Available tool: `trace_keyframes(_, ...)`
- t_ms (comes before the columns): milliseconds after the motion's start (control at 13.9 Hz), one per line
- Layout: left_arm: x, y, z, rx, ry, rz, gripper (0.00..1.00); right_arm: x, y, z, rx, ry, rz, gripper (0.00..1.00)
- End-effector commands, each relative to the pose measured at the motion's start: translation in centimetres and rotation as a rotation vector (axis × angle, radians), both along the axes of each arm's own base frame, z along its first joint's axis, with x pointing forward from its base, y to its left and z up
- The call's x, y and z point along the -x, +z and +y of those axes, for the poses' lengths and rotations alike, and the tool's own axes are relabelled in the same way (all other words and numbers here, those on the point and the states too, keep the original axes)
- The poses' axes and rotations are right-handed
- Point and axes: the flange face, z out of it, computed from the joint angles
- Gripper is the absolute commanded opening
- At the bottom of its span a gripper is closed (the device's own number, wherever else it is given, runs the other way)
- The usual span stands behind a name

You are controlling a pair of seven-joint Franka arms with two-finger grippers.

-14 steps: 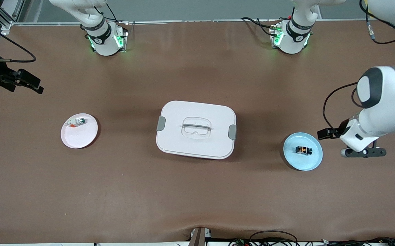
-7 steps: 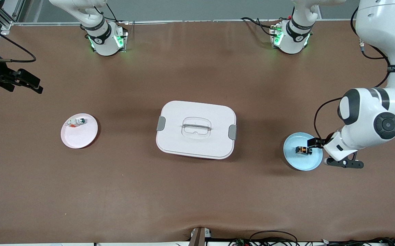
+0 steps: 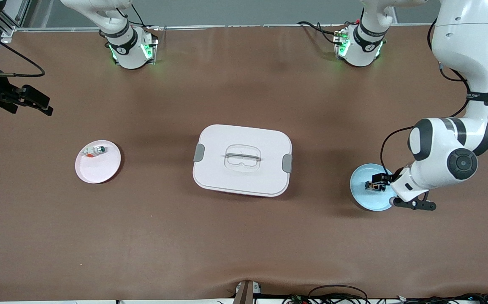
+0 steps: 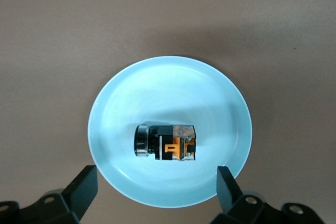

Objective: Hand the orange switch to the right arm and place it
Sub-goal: 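Lower the left gripper over the black-orange switch on the blue plate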

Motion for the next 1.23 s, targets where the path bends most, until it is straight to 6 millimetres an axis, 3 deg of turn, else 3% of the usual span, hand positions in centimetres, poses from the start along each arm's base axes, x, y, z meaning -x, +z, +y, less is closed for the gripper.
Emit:
trace_keyframes(0, 0.2, -1.6, -0.3, 0.022, -0.013, -0.001, 1.0, 0.4, 0.2, 0.2, 0.015, 0.014, -0.002, 1.0)
trace_keyframes(505, 1.2, -5.5, -0.3, 0.018, -0.01, -0.008, 1.0, 0.4, 0.2, 0.2, 0.015, 0.017, -0.001, 1.0)
trace_keyframes(649, 2.3, -6.3, -0.3, 0.016, -0.014, 0.017, 1.0, 0.4, 0.2, 0.2, 0.015, 0.016, -0.002, 1.0)
trace_keyframes(866, 1.5, -8.3, 0.1, 0.012, -0.011, -0.038, 1.0, 0.4, 0.2, 0.2, 0.015, 0.014, -0.002, 1.0)
trace_keyframes(1154, 1.2, -8.4, -0.1, 0.011, -0.016, -0.06, 1.0, 0.4, 0.2, 0.2, 0.015, 0.017, -0.002, 1.0)
